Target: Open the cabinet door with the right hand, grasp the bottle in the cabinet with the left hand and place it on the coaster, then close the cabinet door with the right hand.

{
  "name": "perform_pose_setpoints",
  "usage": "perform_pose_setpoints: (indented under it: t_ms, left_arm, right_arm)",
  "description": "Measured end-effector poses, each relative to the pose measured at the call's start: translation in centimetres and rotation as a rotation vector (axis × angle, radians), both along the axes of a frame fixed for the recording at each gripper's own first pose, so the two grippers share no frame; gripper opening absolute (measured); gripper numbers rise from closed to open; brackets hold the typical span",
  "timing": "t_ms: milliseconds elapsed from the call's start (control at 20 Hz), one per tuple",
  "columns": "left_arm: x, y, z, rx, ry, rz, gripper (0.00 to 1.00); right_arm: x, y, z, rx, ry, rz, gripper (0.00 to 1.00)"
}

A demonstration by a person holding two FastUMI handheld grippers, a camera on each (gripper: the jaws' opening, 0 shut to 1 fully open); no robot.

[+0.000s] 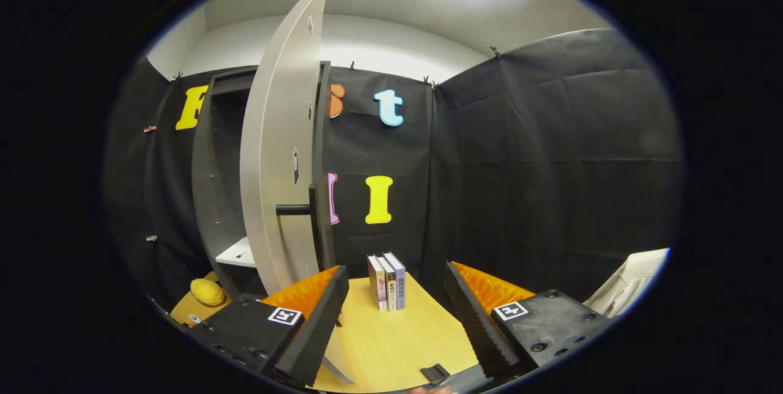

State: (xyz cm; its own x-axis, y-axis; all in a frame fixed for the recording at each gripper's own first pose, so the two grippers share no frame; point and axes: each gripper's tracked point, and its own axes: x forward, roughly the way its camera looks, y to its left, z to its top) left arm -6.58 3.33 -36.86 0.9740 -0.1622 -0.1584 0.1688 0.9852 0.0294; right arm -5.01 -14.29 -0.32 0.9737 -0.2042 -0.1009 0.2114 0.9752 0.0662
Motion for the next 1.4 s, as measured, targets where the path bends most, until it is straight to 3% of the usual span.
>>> perform_pose_setpoints:
  t_ms: [200, 450, 700, 1100, 1400]
  left_arm:
    - [-0.1, 0.9, -0.3, -0.013, 0.025, 0.029, 0.73]
    - [-0.4, 0.4, -0.4, 0.002, 0.046, -0.002, 0.75]
    - [-1.0, -0.2, 0.8, 0.02, 0.058, -0.022, 0.95]
    - [0.5, 0.7, 9.1, 0.026, 0.017, 0.067, 0.95]
    - [1.8, 0.9, 18.0, -0.029, 0.03, 0.145, 0.95]
  right_arm:
    - [0.2, 0.4, -0.4, -0.023, 0.01, 0.002, 0.98]
    - [0.2, 0.3, -0.9, -0.005, 0.016, -0.003, 0.98]
    - [0.1, 0.1, -0.9, -0.007, 0.009, 0.005, 0.98]
    - [0.9, -0.7, -0.9, 0.042, -0.002, 0.019, 0.99]
    - [2.8, -1.0, -0.3, 0.076, -0.031, 0.05, 0.98]
